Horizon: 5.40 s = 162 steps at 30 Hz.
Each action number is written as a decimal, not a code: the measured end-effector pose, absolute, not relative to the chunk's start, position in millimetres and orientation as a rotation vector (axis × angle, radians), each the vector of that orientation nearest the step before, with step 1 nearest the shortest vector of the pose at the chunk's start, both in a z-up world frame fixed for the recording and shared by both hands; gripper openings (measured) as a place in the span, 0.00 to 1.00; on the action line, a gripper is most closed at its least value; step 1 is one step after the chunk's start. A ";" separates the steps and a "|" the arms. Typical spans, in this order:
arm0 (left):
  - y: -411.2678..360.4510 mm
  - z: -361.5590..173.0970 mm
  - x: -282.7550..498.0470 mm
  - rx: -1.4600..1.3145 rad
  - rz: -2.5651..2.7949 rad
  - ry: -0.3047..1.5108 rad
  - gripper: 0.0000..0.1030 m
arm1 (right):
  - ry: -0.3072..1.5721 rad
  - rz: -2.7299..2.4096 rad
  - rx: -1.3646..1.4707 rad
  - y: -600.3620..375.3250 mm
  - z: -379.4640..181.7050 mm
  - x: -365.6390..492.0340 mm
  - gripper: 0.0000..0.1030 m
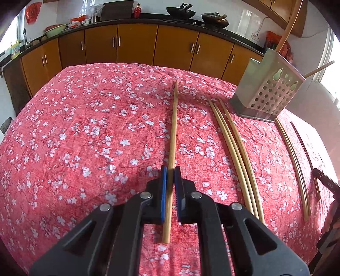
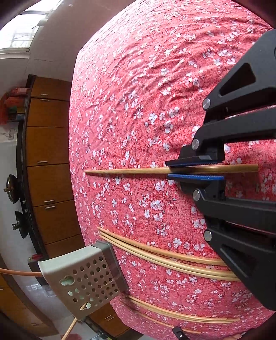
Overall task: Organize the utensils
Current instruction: 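Lift both held chopsticks off the cloth toward the utensil holder, then lower both chopsticks upright into the perforated holder, then open both tools to release the chopsticks into the holder, then grasp a chopstick with the right tool while the left tool grasps another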
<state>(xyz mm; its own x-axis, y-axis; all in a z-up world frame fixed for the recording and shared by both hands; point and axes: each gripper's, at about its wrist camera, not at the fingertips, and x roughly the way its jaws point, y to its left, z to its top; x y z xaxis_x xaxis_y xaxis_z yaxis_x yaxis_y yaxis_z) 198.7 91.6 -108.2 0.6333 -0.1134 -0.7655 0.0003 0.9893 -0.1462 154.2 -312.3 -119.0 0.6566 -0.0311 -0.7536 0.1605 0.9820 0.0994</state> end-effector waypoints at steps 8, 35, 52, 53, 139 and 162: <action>91.5 -108.0 198.6 -0.143 -0.066 0.883 0.10 | 0.849 -0.109 0.161 -313.0 -118.5 155.1 0.08; 84.5 -100.6 190.5 -0.063 -0.062 0.895 0.08 | 0.791 -0.100 0.186 -316.6 -102.0 143.5 0.07; 93.7 31.2 160.7 -0.127 -0.095 0.538 0.07 | 0.473 -0.073 0.194 -321.1 6.7 112.8 0.07; 93.9 37.8 160.5 -0.136 -0.095 0.521 0.07 | 0.466 -0.069 0.197 -320.6 8.9 112.2 0.07; 50.1 -86.7 164.9 -0.203 -0.187 0.819 0.29 | 0.889 0.009 0.154 -256.7 -113.0 150.9 0.08; 39.0 -108.0 197.3 -0.046 -0.073 0.897 0.08 | 0.871 -0.015 0.089 -266.1 -116.8 146.0 0.08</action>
<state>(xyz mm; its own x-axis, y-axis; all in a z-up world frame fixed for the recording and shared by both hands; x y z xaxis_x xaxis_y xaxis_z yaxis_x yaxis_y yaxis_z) 197.3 39.0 -108.0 0.6215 -0.0828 -0.7790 0.0445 0.9965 -0.0704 146.0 -266.1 -116.8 0.6438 0.0228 -0.7648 0.0498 0.9962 0.0717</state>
